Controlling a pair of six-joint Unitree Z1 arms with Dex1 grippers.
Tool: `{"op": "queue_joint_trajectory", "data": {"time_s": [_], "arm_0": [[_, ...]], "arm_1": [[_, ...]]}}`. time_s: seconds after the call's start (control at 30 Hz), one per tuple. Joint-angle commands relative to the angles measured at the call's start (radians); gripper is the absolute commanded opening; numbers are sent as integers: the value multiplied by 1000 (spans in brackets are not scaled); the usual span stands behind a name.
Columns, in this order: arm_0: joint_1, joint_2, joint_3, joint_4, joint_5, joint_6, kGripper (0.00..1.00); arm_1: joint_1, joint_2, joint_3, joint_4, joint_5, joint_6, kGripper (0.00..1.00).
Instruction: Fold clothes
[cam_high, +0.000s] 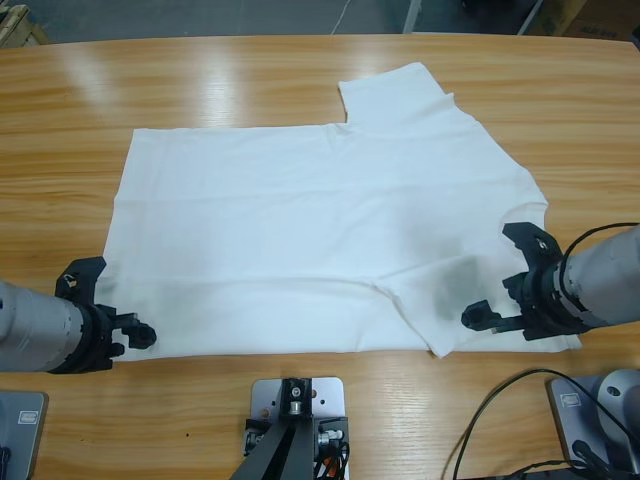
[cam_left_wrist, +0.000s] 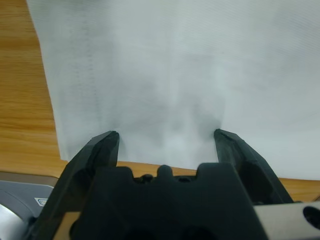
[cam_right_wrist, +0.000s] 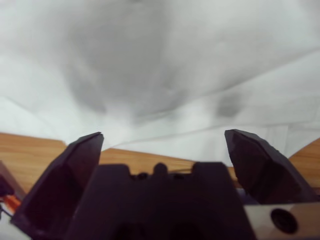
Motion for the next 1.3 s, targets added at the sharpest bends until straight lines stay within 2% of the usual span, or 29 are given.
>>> {"op": "queue_joint_trajectory", "data": {"time_s": [0.03,0.17,0.33,0.47,0.67,0.8,0.97,1.13,1.23,1.3], "arm_0": [[9,99,22,48,-16,-22,715],[9,83,13,72,-10,-37,715],[9,-110,-73,135,115,-28,715],[26,-199,-151,168,168,49,715],[46,-183,-158,164,169,84,715],[201,-202,-167,131,163,182,717],[498,-269,-170,8,36,379,715],[756,-236,-165,-123,-203,496,715],[863,-197,-167,-212,-336,537,715],[925,-164,-168,-281,-428,554,715]], "arm_1": [[12,-20,24,-5,26,-9,996],[12,-43,20,2,21,-11,996],[7,-127,-74,43,17,-73,1000],[-54,-150,-221,159,22,-155,1000],[-214,-150,-269,208,76,-239,1000],[-398,-104,-351,208,224,-354,1000],[-584,-11,-526,208,441,-496,991],[-632,122,-679,208,532,-585,996],[-660,217,-759,217,620,-613,999],[-673,266,-817,219,643,-613,1000]]}}
